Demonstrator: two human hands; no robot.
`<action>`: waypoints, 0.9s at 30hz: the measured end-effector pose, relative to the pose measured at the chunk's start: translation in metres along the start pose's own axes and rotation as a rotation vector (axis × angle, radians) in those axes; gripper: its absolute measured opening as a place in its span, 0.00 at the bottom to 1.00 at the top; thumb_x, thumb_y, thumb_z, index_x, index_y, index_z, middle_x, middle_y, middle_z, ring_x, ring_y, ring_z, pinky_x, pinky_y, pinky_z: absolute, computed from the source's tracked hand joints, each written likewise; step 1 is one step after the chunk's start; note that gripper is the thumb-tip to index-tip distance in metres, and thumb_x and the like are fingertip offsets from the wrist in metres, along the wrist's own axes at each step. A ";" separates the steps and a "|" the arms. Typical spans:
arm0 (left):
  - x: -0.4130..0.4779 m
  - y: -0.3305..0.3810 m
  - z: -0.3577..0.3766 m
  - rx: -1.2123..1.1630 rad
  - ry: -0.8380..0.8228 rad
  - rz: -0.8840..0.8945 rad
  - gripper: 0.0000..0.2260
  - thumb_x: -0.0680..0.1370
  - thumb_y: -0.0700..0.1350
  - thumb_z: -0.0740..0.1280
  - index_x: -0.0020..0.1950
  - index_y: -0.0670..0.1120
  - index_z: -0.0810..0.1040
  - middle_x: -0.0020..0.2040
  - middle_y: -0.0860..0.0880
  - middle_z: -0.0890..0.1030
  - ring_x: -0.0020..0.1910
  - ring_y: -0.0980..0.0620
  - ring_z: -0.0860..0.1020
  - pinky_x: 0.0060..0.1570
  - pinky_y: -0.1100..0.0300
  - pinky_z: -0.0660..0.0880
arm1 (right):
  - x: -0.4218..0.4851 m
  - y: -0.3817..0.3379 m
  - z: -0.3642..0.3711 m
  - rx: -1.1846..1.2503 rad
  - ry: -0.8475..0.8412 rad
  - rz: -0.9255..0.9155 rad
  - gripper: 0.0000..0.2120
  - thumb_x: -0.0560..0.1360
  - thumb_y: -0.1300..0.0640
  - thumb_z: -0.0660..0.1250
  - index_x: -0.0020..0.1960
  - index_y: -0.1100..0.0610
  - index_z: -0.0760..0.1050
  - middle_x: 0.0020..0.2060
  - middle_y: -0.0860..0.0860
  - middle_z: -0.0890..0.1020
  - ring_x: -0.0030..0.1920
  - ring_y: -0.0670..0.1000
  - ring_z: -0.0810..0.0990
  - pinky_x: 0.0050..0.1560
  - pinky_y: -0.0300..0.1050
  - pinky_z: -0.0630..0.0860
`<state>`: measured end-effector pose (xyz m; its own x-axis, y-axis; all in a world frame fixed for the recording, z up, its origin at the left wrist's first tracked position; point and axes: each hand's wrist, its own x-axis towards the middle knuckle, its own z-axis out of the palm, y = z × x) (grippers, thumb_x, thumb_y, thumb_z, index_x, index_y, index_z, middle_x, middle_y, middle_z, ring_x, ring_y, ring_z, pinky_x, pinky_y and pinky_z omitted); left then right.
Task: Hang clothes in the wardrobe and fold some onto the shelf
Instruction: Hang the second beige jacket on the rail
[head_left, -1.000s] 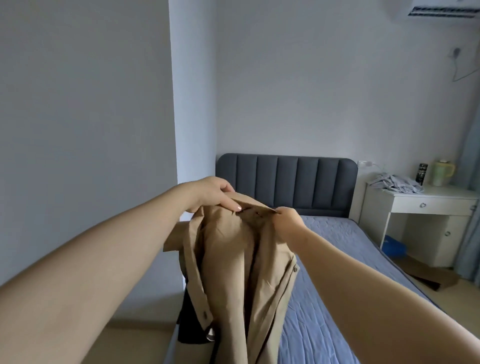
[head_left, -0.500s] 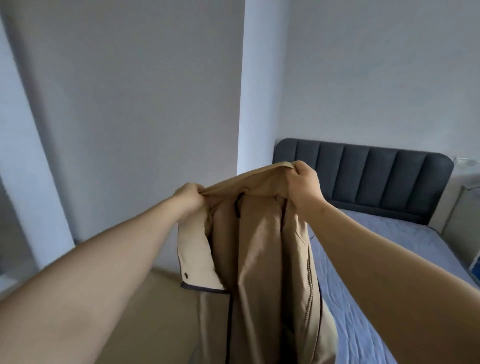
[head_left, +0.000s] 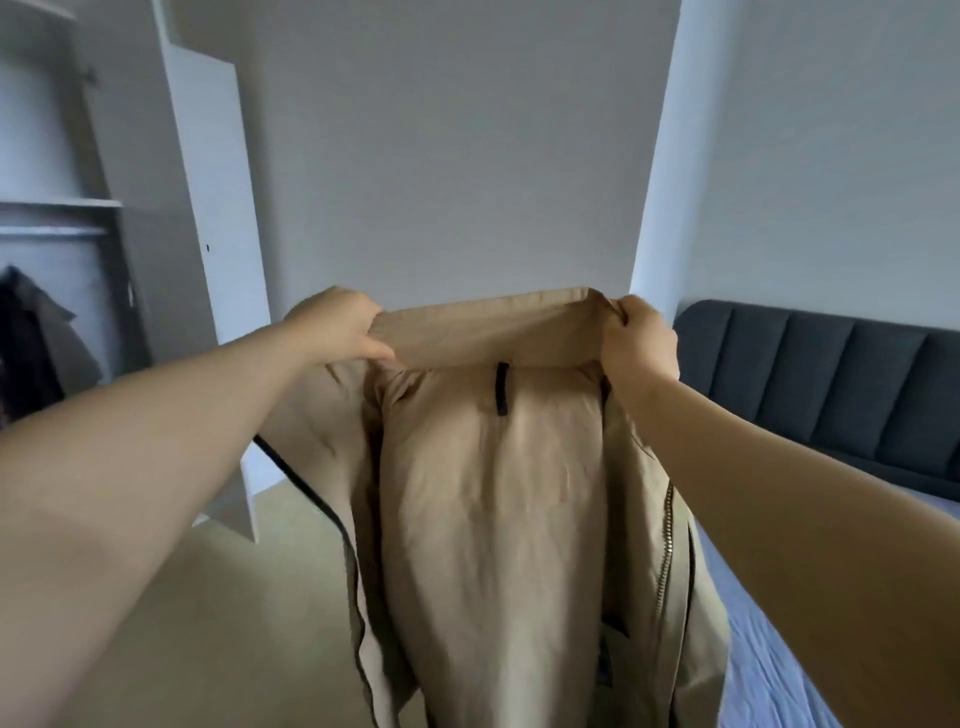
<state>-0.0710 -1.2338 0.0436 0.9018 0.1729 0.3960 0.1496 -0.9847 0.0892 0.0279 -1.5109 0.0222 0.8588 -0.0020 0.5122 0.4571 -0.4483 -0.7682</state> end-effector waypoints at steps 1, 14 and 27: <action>0.000 -0.022 -0.005 0.029 0.011 -0.024 0.12 0.72 0.53 0.70 0.39 0.44 0.76 0.37 0.48 0.76 0.41 0.47 0.75 0.32 0.60 0.67 | -0.001 -0.012 0.016 0.001 -0.007 -0.016 0.13 0.77 0.49 0.54 0.37 0.52 0.68 0.33 0.47 0.73 0.34 0.49 0.71 0.32 0.42 0.64; -0.050 -0.282 -0.032 -0.504 0.236 -0.429 0.16 0.75 0.48 0.69 0.60 0.42 0.77 0.48 0.53 0.73 0.43 0.55 0.73 0.41 0.64 0.69 | -0.029 -0.135 0.254 0.123 -0.140 -0.021 0.14 0.78 0.53 0.56 0.35 0.54 0.67 0.38 0.54 0.75 0.42 0.57 0.72 0.41 0.45 0.66; -0.110 -0.465 -0.041 -0.213 0.009 -0.810 0.12 0.79 0.49 0.62 0.45 0.42 0.77 0.37 0.48 0.75 0.41 0.49 0.73 0.33 0.62 0.65 | -0.035 -0.222 0.506 0.224 -0.436 -0.079 0.15 0.78 0.56 0.55 0.32 0.55 0.65 0.30 0.51 0.71 0.30 0.51 0.68 0.31 0.41 0.62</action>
<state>-0.2565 -0.7943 -0.0037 0.5452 0.8262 0.1421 0.6694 -0.5311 0.5195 0.0133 -0.9593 -0.0199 0.8147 0.4197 0.4002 0.5217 -0.2289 -0.8219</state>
